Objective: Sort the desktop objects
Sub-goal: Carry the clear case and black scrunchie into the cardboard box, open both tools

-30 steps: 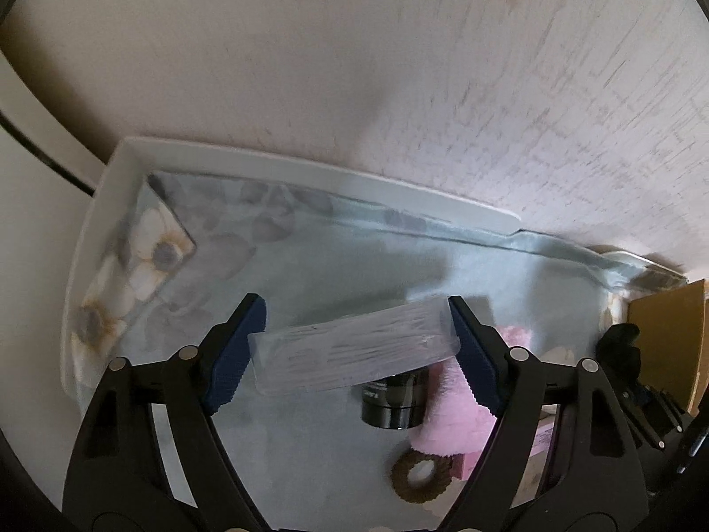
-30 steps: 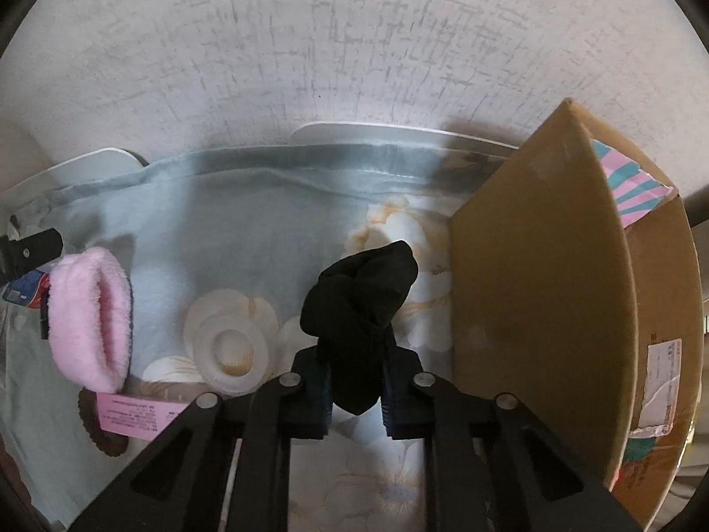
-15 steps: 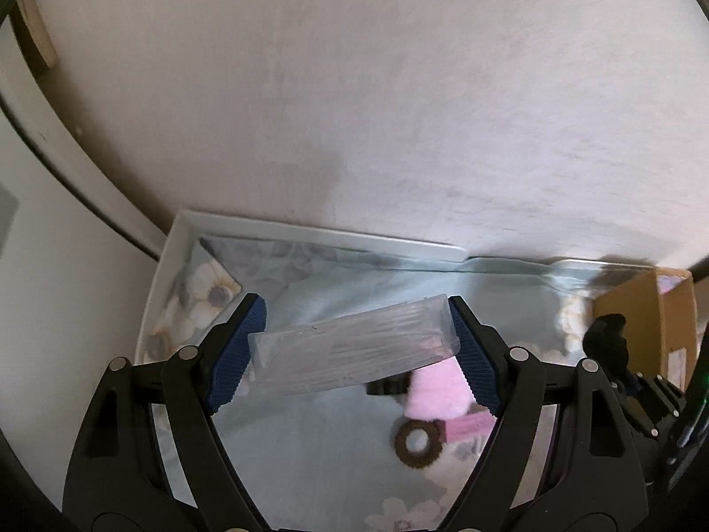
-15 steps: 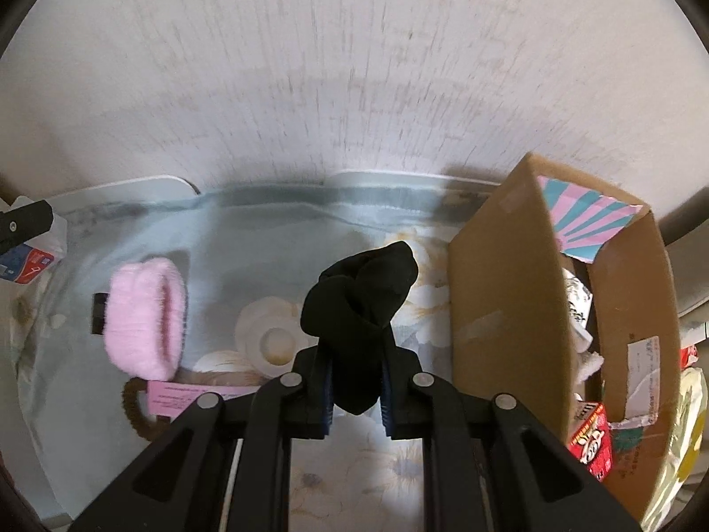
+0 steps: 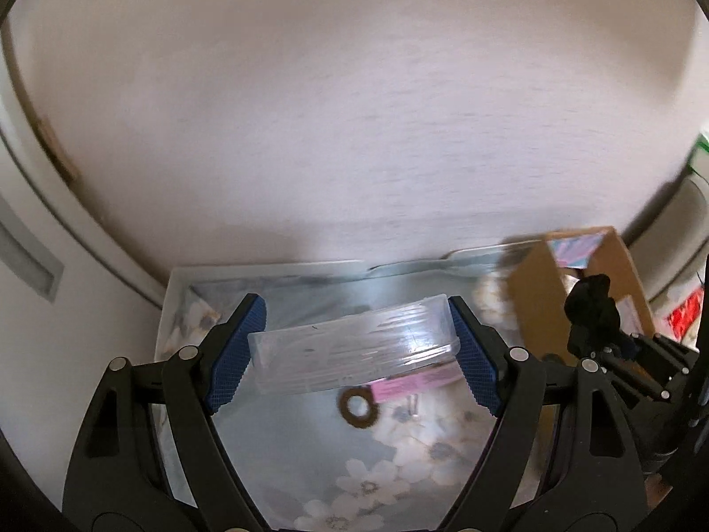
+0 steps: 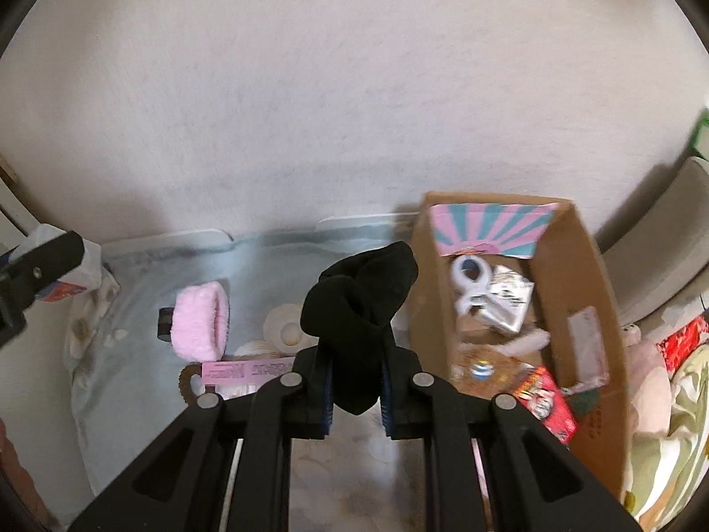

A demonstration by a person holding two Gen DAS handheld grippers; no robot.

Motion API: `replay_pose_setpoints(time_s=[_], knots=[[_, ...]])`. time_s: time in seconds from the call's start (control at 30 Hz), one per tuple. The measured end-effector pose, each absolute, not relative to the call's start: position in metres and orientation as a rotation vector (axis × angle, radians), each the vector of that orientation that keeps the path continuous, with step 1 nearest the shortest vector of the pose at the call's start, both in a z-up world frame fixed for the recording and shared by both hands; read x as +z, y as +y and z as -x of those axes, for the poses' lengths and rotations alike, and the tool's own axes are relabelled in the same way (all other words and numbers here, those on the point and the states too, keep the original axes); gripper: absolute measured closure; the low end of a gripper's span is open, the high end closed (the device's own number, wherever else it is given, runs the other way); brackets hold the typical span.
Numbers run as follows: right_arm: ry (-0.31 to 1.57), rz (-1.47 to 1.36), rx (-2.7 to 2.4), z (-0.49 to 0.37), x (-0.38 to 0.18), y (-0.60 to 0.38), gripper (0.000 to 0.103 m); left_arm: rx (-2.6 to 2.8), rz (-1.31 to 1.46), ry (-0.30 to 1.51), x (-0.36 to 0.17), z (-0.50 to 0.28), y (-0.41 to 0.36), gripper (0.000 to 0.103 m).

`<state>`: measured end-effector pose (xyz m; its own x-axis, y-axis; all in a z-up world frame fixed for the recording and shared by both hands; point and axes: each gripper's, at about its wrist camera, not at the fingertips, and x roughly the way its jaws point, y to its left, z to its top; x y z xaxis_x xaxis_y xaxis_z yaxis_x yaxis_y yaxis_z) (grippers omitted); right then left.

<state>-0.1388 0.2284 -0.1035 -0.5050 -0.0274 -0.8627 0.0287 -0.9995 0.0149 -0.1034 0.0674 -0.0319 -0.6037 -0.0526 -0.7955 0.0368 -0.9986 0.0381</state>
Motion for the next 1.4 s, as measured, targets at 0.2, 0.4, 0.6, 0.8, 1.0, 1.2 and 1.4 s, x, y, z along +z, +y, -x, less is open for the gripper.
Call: replay_pose_setpoints(time_s=[0.2,0.4,0.6,0.8,1.0,1.2,1.4], knots=[[-0.013,-1.522,-2.783,0.107,-0.082,0.270,0.088,-2.864,-1.345,-0.094,-0.017,0.094,0.104,0.022],[-0.031,-1.540,-2.842,0.079,-0.078,0.307,0.088,-2.943,-1.387,-0.144,-0.019,0.095,0.147,0.022],[-0.059,-1.581,-2.857,0.054,-0.087,0.346,0.088,-3.040,-1.572,-0.173,-0.043,0.096,0.208,0.022],[-0.126,-1.675,-2.801,0.040,-0.114,0.379,0.088,-3.045,-1.704,-0.326,-0.081,0.092,0.268,0.022],[-0.144,-1.680,-2.699,0.028,-0.132,0.385,0.088,-3.019,-1.761,-0.355,-0.099,0.092,0.295,0.022],[-0.122,-1.655,-2.578,0.021,-0.144,0.382,0.078,-2.979,-1.815,-0.330,-0.108,0.096,0.302,0.008],[-0.047,-1.523,-2.640,0.010,-0.130,0.378,0.033,-2.995,-1.667,-0.312,-0.084,0.097,0.291,0.001]])
